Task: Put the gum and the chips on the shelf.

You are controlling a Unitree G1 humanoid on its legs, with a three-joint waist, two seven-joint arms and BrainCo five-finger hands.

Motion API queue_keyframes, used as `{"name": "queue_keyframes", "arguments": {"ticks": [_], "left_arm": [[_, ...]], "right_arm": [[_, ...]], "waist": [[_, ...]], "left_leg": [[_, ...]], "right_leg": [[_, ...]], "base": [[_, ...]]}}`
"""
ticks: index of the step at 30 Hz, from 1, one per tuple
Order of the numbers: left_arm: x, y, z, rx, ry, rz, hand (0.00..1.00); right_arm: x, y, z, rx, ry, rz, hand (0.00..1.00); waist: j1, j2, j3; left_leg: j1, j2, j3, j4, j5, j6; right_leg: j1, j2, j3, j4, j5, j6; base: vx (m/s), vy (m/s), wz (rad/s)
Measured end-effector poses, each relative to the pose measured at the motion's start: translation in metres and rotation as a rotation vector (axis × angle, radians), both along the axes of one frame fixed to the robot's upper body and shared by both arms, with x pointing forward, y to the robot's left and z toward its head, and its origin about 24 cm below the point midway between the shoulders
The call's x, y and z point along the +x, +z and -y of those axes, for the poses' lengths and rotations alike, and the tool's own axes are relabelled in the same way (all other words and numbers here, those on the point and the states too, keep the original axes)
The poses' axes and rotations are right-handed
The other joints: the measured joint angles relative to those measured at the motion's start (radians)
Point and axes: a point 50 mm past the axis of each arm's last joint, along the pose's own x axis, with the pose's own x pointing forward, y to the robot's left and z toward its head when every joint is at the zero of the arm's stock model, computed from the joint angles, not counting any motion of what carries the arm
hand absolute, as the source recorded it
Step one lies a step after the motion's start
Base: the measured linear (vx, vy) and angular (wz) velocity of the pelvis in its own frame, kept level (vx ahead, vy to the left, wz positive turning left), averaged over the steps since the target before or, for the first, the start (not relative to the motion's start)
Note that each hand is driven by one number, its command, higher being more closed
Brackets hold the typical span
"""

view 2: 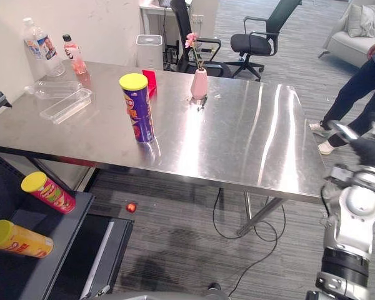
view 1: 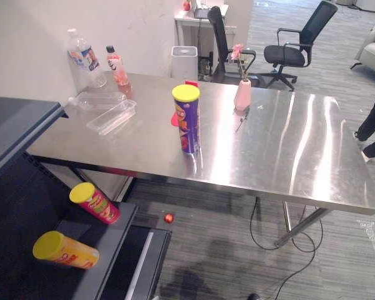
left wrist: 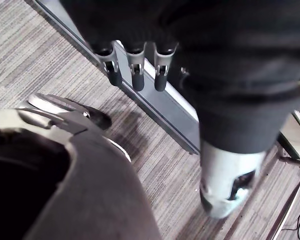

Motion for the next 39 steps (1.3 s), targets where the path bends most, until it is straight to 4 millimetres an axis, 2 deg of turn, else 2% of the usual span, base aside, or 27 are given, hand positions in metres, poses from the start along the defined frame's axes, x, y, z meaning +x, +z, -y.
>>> {"name": "queue_keyframes", "arguments": {"ticks": [2, 3, 6, 7, 10, 13, 18, 23, 28, 31, 39], "left_arm": [[-0.002, 0.0, -0.002, 0.011, 0.003, -0.006, 0.0], [-0.005, 0.0, -0.003, 0.019, 0.007, -0.012, 0.0], [-0.009, 0.0, -0.003, 0.026, 0.013, -0.022, 0.0], [-0.008, 0.001, -0.004, 0.031, 0.012, -0.013, 0.0], [-0.009, 0.001, -0.004, 0.046, -0.011, -0.01, 0.0], [-0.009, 0.002, -0.005, 0.053, -0.025, -0.011, 0.0], [-0.007, 0.003, -0.006, 0.068, -0.035, -0.006, 0.0], [-0.004, 0.004, -0.006, 0.09, -0.073, -0.002, 0.0], [-0.004, 0.004, -0.006, 0.097, -0.077, -0.004, 0.0], [-0.002, 0.005, -0.006, 0.106, -0.09, -0.001, 0.0], [-0.001, 0.005, -0.005, 0.12, -0.131, 0.0, 0.0]], "right_arm": [[0.007, -0.005, -0.008, -0.023, 0.084, -0.059, 0.0], [0.014, -0.009, -0.018, -0.047, 0.168, -0.109, 0.0], [0.026, -0.014, -0.037, -0.088, 0.31, -0.177, 0.0], [0.03, -0.018, -0.044, -0.1, 0.368, -0.217, 0.0], [0.037, -0.026, -0.058, -0.118, 0.468, -0.29, 0.0], [0.046, -0.023, -0.074, -0.145, 0.553, -0.305, 0.0], [0.055, -0.02, -0.087, -0.139, 0.598, -0.29, 0.0], [0.065, -0.035, -0.094, -0.092, 0.615, -0.34, 0.0], [0.072, -0.039, -0.104, -0.052, 0.623, -0.339, 0.0], [0.074, -0.042, -0.105, -0.073, 0.606, -0.369, 0.0], [0.082, -0.051, -0.106, -0.052, 0.586, -0.419, 0.0]], "waist": [[0.002, -0.01, -0.009], [0.005, -0.016, -0.01], [0.008, -0.019, -0.012], [0.018, -0.02, -0.013], [0.029, -0.024, -0.012], [0.03, -0.031, -0.011], [0.046, -0.038, -0.012], [0.064, -0.046, -0.012], [0.071, -0.047, -0.011], [0.084, -0.047, -0.01], [0.091, -0.039, -0.004]], "left_leg": [[-0.011, -0.002, -0.009, 0.001, 0.003, 0.001], [-0.014, -0.005, -0.02, 0.0, 0.004, 0.001], [-0.018, -0.011, -0.032, 0.001, 0.006, 0.003], [-0.023, -0.015, -0.039, 0.001, 0.007, 0.004], [-0.035, -0.022, -0.064, 0.007, 0.009, 0.005], [-0.051, -0.024, -0.086, 0.007, 0.02, -0.001], [-0.063, -0.026, -0.101, 0.0, 0.04, -0.003], [-0.066, -0.027, -0.125, -0.02, 0.065, -0.004], [-0.066, -0.028, -0.149, -0.055, 0.097, -0.003], [-0.066, -0.029, -0.165, -0.063, 0.107, -0.002], [-0.08, -0.032, -0.196, -0.067, 0.12, -0.001]], "right_leg": [[0.001, -0.003, -0.016, -0.003, 0.0, 0.0], [0.003, -0.006, -0.023, -0.004, 0.0, 0.0], [0.008, -0.012, -0.033, -0.004, 0.0, 0.0], [0.011, -0.017, -0.043, -0.008, 0.002, 0.003], [0.022, -0.023, -0.068, -0.011, 0.003, 0.005], [0.021, -0.026, -0.087, -0.011, 0.003, 0.004], [0.022, -0.028, -0.11, -0.011, 0.003, 0.004], [0.029, -0.029, -0.135, -0.011, 0.004, 0.005], [0.032, -0.029, -0.16, -0.012, 0.005, 0.007], [0.037, -0.03, -0.171, -0.012, 0.006, 0.008], [0.043, -0.031, -0.203, -0.012, 0.006, 0.008]], "base": [[0.0, 0.005, 0.22], [0.01, 0.01, 0.18], [0.0, 0.019, 0.15], [-0.01, 0.021, 0.16], [-0.01, 0.017, 0.25], [-0.01, 0.008, 0.22], [-0.02, 0.001, 0.16], [-0.05, -0.005, 0.17], [-0.06, -0.007, 0.16], [-0.04, 0.002, 0.12], [-0.02, 0.004, 0.12]]}}
